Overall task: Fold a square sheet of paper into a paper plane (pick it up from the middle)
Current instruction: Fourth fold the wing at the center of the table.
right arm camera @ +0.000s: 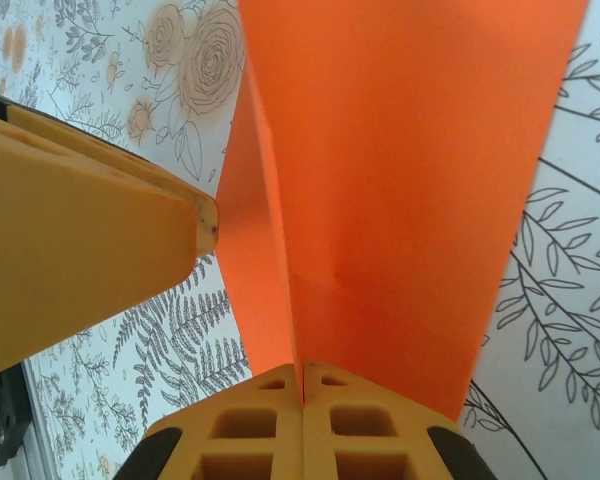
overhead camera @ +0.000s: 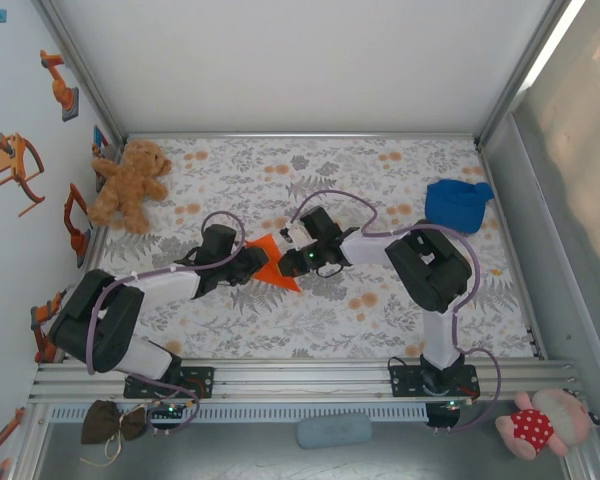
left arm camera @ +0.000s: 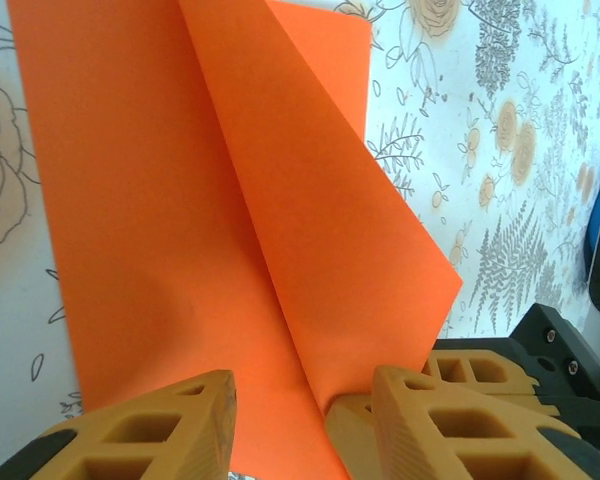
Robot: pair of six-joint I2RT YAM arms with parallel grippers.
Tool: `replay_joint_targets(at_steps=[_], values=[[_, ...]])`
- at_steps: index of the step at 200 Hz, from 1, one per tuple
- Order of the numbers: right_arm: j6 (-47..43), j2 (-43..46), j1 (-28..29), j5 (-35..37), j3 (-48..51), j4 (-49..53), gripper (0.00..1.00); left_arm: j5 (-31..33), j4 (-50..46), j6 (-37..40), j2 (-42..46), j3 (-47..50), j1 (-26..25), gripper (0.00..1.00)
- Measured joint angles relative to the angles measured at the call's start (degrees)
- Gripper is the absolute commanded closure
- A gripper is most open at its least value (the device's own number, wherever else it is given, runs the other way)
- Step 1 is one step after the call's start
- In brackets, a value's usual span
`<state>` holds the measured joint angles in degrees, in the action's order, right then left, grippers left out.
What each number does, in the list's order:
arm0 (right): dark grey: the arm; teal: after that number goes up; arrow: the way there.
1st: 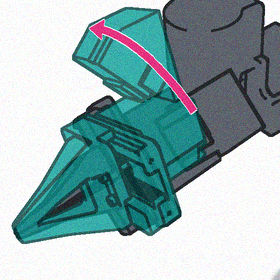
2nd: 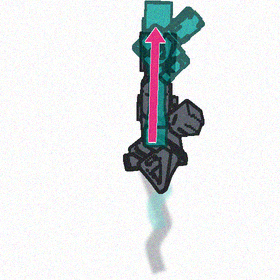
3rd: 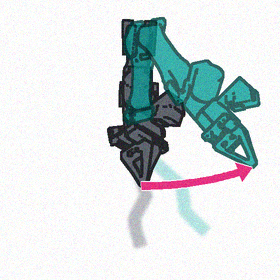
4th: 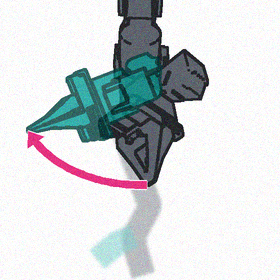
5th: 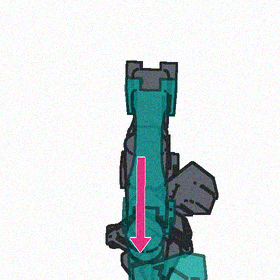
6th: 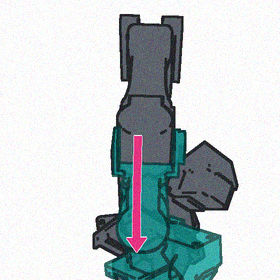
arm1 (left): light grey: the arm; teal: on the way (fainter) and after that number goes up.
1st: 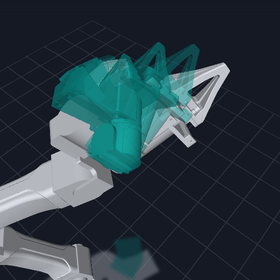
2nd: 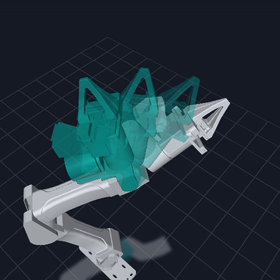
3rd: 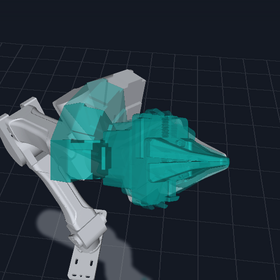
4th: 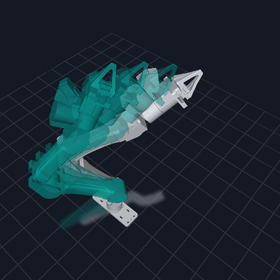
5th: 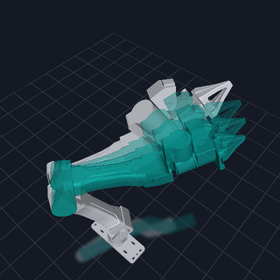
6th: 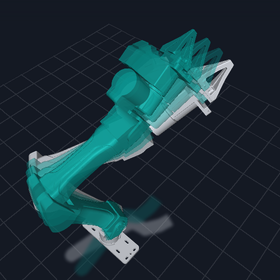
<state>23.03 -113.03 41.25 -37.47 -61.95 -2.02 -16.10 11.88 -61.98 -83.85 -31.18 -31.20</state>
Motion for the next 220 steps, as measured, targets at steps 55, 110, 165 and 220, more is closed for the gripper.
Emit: replay_joint_targets(at_steps=[55, 110, 165, 220], values=[[1.2, -0.1, -1.0, -2.8, 0.1, -0.5, 1.0, -0.2, 1.1, 0.3, -2.2, -0.5, 0.0, 0.51], [1.3, -0.5, -1.2, -3.9, 0.1, -0.5, 1.0, -0.5, 2.0, 1.0, -3.2, -2.0, 0.0, 0.5], [1.7, -0.7, -1.4, -3.9, 0.1, -0.6, 1.0, -0.6, 0.9, 1.1, -5.8, -3.5, -0.3, 0.51], [2.1, -0.6, -1.4, -3.3, 0.3, -0.4, 0.8, 0.8, -6.8, 1.2, -7.8, -7.8, -0.3, 0.62]])
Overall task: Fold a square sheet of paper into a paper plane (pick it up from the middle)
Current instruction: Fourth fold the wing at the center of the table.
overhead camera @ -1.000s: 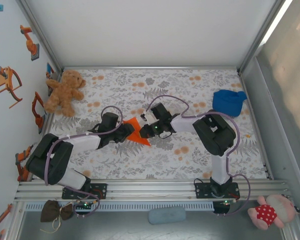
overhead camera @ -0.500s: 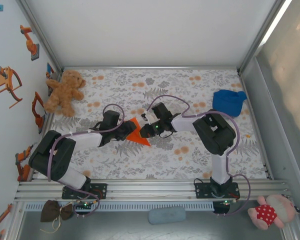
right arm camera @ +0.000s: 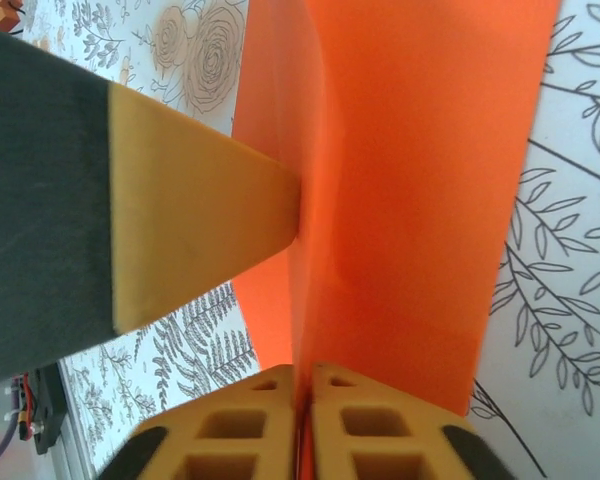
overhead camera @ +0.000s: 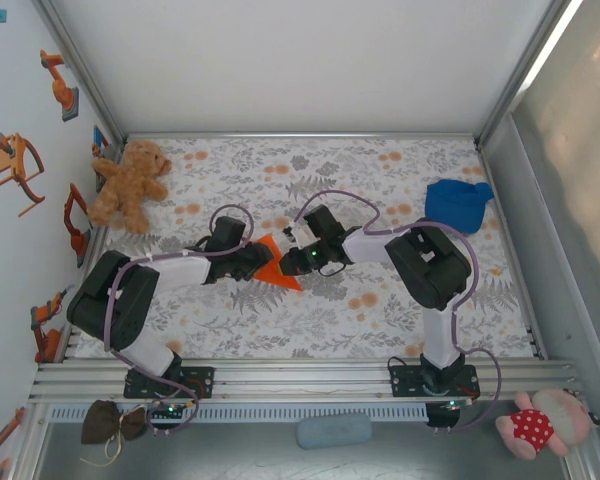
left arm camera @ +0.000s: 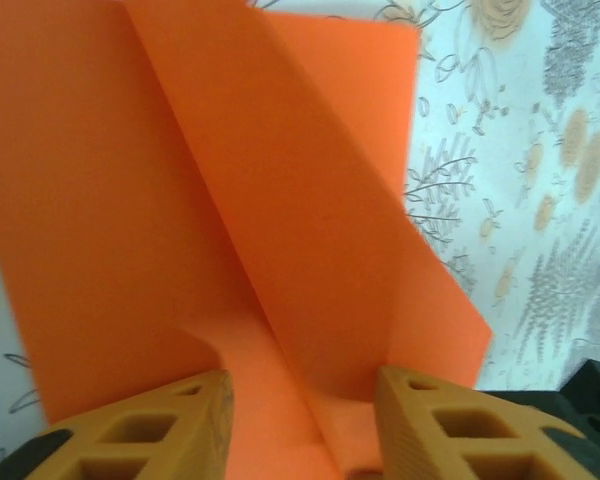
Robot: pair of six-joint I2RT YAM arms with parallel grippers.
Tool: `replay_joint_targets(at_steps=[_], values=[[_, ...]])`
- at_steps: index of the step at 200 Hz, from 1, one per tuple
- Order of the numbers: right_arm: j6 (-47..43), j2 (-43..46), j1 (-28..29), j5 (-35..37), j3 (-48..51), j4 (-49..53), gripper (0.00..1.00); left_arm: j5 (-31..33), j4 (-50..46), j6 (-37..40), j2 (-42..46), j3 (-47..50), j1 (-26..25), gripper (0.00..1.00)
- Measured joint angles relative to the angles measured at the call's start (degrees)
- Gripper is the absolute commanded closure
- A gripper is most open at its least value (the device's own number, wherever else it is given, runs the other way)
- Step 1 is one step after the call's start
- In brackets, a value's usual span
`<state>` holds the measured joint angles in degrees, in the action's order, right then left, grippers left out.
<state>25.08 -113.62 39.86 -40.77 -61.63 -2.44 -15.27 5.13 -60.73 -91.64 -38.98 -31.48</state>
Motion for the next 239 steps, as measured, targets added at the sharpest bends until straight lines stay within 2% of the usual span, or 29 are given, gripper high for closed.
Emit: replay_joint_targets(at_steps=[13, 26, 81, 152, 239], values=[[0.1, 0.9, -0.1, 0.8, 1.1, 0.1, 0.7, 0.5, -1.9, 0.1, -0.5, -0.8, 0.0, 0.62], [-0.1, 2.5, -0.3, 1.8, 2.6, 0.2, 0.66, 0.7, -3.1, 0.1, -0.8, -1.6, 0.0, 0.61], [-2.0, 8.7, -1.0, 6.0, 4.7, 0.5, 0.65, 0.7, -6.9, 0.0, -2.2, -4.5, 0.0, 0.54], [-6.5, 8.6, -0.5, 9.5, 4.7, 2.4, 0.65, 0.7, -10.8, -1.0, -3.8, -7.2, 0.0, 0.54], [-11.8, 4.9, 3.8, 13.4, 2.2, 5.7, 0.66, -0.5, -13.6, -3.1, -5.2, -9.4, 0.6, 0.52]])
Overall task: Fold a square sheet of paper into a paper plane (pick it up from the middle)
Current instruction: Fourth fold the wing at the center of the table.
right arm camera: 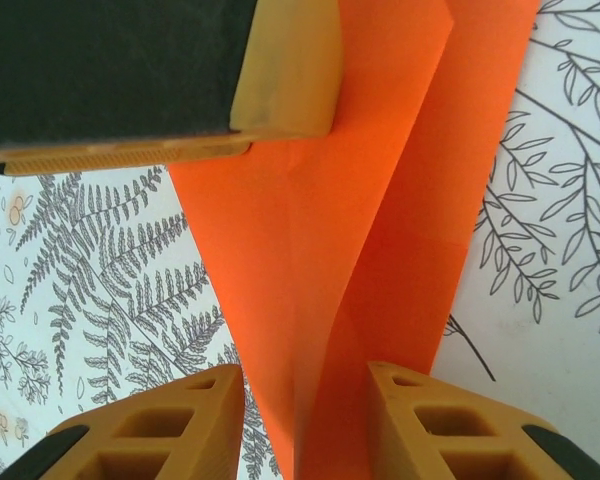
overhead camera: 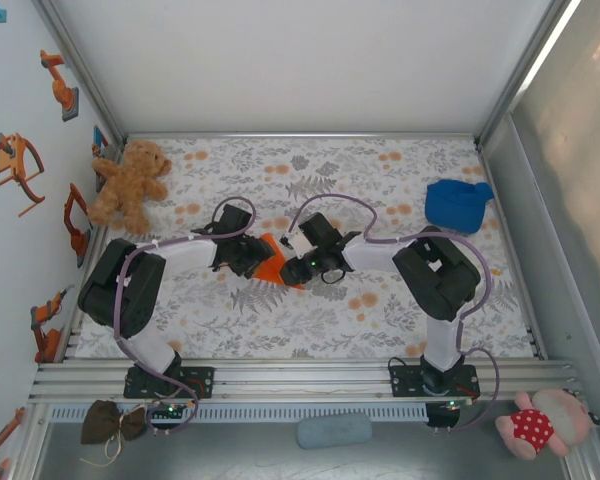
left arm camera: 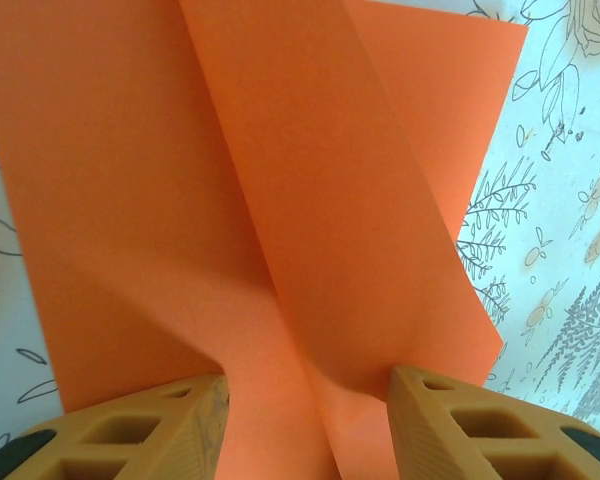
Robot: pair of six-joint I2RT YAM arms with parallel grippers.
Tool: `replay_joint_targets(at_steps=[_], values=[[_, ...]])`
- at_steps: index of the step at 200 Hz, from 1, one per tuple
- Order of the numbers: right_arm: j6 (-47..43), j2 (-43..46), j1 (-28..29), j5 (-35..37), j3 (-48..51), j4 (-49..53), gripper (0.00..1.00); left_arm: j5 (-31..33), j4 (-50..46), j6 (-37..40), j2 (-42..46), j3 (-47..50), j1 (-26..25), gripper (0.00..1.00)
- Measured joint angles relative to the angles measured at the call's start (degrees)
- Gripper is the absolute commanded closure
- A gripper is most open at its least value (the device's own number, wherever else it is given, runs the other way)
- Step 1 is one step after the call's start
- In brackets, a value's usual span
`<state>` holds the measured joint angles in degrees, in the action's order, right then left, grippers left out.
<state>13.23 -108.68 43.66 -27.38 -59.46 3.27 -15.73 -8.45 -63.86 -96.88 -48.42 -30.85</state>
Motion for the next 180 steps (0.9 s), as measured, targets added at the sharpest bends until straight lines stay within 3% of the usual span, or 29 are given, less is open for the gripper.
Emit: replay_joint_targets(at_steps=[180], values=[[-2.3, -1.6, -0.5, -1.9, -0.3, -0.5, 0.93, -1.4, -0.9, -0.3, -0.6, -0.6, 0.6, 0.51]])
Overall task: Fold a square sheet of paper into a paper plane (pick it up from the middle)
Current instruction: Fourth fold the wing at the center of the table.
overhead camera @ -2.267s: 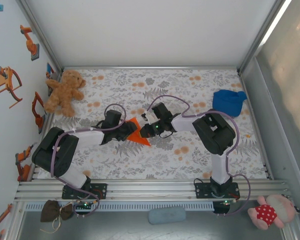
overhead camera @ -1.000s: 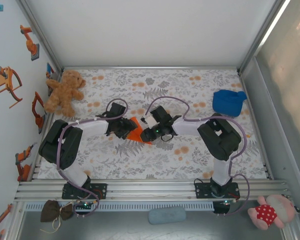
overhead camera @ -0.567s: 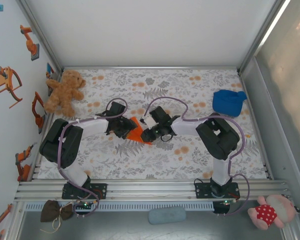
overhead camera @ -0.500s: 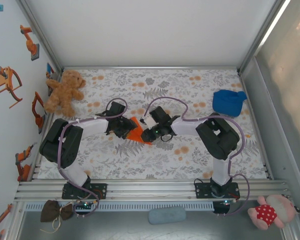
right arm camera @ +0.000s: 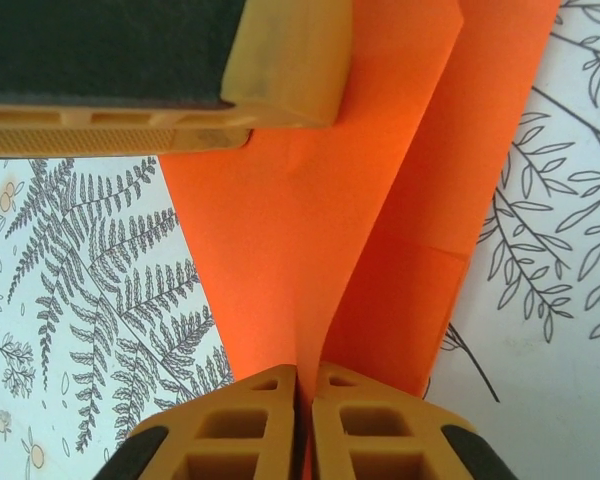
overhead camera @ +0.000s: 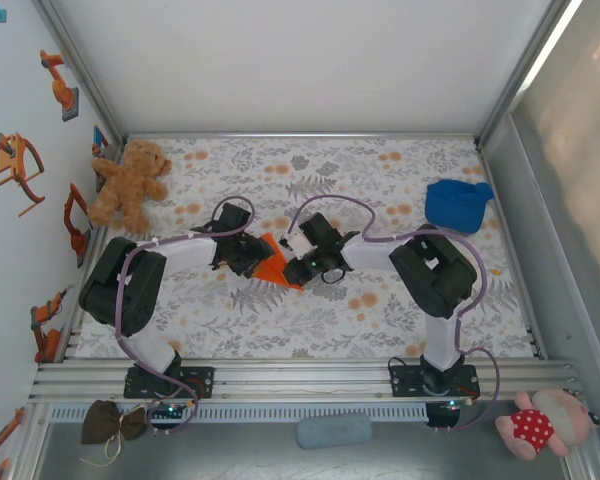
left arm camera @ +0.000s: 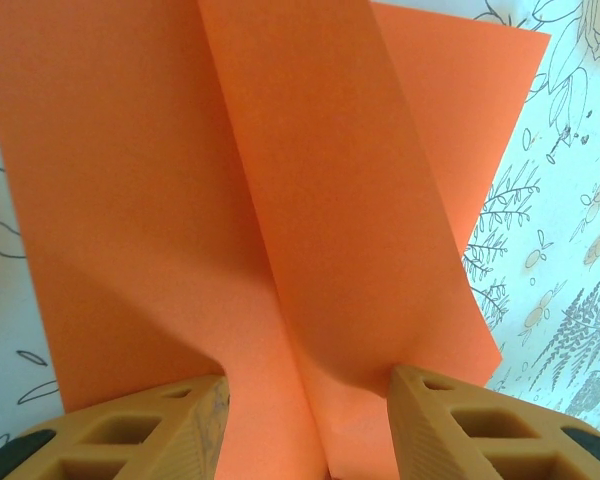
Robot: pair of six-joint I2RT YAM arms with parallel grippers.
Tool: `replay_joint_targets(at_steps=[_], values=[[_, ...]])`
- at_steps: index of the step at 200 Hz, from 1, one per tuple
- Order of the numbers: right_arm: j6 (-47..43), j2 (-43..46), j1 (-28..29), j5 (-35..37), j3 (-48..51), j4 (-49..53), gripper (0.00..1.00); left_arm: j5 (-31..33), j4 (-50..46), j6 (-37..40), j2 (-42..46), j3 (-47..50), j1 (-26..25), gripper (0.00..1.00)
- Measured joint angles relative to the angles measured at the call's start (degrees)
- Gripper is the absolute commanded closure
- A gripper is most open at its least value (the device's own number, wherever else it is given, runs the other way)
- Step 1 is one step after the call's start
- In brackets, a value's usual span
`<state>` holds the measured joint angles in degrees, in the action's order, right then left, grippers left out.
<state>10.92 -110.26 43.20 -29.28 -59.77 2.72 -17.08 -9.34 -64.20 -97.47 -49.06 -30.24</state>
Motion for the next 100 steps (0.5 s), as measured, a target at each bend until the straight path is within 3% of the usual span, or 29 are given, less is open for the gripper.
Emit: replay_joint_targets(at_steps=[33, 100], values=[[0.0, -0.2, -0.9, -2.2, 0.0, -0.2, 1.0, -0.5, -0.2, 0.2, 0.0, -0.2, 0.3, 0.51], [3.8, -0.8, -3.1, -10.4, 0.0, -1.4, 1.0, 0.0, -2.2, 4.1, 4.0, 0.5, 0.2, 0.47]])
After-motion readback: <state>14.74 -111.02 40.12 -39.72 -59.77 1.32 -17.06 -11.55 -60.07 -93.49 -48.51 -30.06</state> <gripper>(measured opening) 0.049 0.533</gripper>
